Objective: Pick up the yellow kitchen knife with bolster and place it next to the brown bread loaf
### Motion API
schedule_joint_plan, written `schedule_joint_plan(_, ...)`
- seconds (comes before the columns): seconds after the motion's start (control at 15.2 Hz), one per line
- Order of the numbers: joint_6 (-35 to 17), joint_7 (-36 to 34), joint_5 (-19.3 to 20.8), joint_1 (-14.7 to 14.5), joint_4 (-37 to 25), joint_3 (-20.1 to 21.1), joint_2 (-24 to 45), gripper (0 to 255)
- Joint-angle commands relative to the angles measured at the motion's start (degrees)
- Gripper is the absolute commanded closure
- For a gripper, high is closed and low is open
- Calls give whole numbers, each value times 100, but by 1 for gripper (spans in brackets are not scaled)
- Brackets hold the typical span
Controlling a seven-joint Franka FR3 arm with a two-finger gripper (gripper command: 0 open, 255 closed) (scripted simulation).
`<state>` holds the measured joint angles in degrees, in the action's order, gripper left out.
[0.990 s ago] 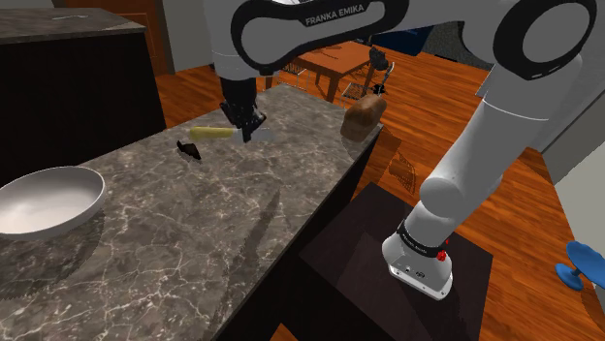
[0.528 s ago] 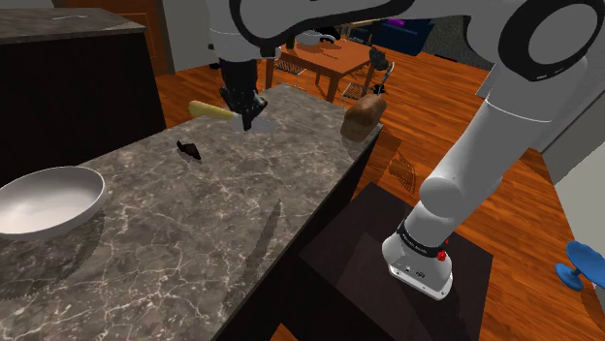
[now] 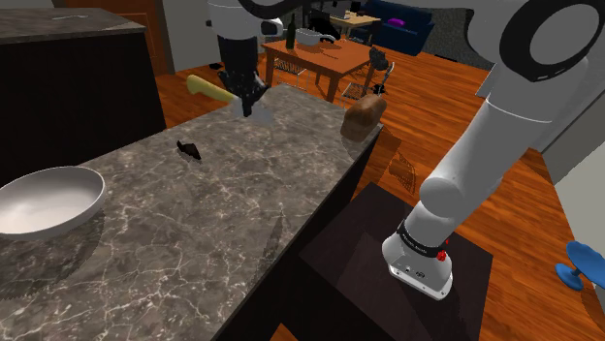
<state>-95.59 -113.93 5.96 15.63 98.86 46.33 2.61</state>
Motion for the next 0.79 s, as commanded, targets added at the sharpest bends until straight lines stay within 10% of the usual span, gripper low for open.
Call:
schedule_joint_plan(0.0,-24,222,-172,116,190,-78,-260,255)
schedule_joint_plan(0.73,-290,2356,-1140,542,2095,-1422,-2366,255)
